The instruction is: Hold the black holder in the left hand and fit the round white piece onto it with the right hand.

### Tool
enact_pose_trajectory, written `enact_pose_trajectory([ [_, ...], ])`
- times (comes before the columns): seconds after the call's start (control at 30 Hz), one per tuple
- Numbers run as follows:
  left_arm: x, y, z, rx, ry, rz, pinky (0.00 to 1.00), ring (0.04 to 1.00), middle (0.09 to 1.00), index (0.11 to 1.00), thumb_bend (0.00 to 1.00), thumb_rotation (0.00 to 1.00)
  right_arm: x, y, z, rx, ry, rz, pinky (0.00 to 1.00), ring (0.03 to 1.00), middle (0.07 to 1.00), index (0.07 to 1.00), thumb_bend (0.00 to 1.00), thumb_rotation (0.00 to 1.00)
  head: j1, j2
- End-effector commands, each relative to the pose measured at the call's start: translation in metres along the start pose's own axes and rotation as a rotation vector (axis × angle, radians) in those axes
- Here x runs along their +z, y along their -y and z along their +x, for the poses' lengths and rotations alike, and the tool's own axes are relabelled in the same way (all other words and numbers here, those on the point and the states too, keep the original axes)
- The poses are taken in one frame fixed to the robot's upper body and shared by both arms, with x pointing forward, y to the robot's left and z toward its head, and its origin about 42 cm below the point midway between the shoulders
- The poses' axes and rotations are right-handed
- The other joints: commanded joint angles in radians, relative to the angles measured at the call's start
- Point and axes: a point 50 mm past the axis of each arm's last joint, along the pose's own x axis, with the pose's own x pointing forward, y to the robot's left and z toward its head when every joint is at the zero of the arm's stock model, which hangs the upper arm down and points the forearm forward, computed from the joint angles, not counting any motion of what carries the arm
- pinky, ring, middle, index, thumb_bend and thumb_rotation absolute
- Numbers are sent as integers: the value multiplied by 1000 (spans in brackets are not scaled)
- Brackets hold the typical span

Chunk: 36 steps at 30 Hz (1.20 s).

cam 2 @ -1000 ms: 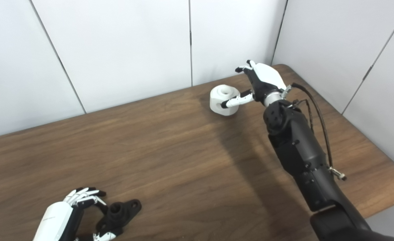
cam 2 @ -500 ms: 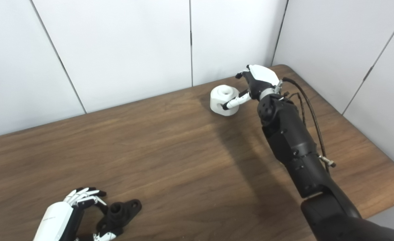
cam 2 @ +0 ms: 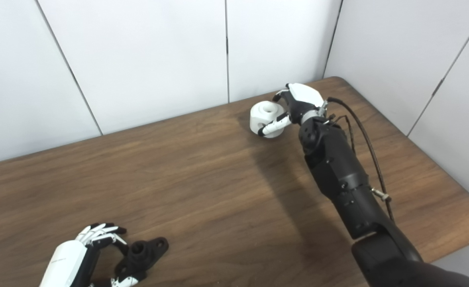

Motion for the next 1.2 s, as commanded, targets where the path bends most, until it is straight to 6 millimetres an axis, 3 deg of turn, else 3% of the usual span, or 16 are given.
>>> enact_pose_trajectory([
  [0.0,-4,0,-3,-20,-18,23,917,847,754,485,521,44,7,27,4,-89,23,-7,1000,1000,1000,778,960,395,-1,1],
  [0.27,-4,-1,-4,-22,-20,23,917,846,755,485,521,45,3,24,3,-94,20,-5,1000,1000,1000,761,947,394,2,5],
  [0.83,-2,-1,-3,-23,-15,23,912,844,752,484,521,45,-1,27,2,-151,52,-6,1000,1000,966,696,839,290,2,8],
  [1.17,-2,-2,-3,-21,-16,23,915,842,752,484,521,44,-2,24,2,-137,58,-7,1000,1000,945,671,855,301,3,9],
])
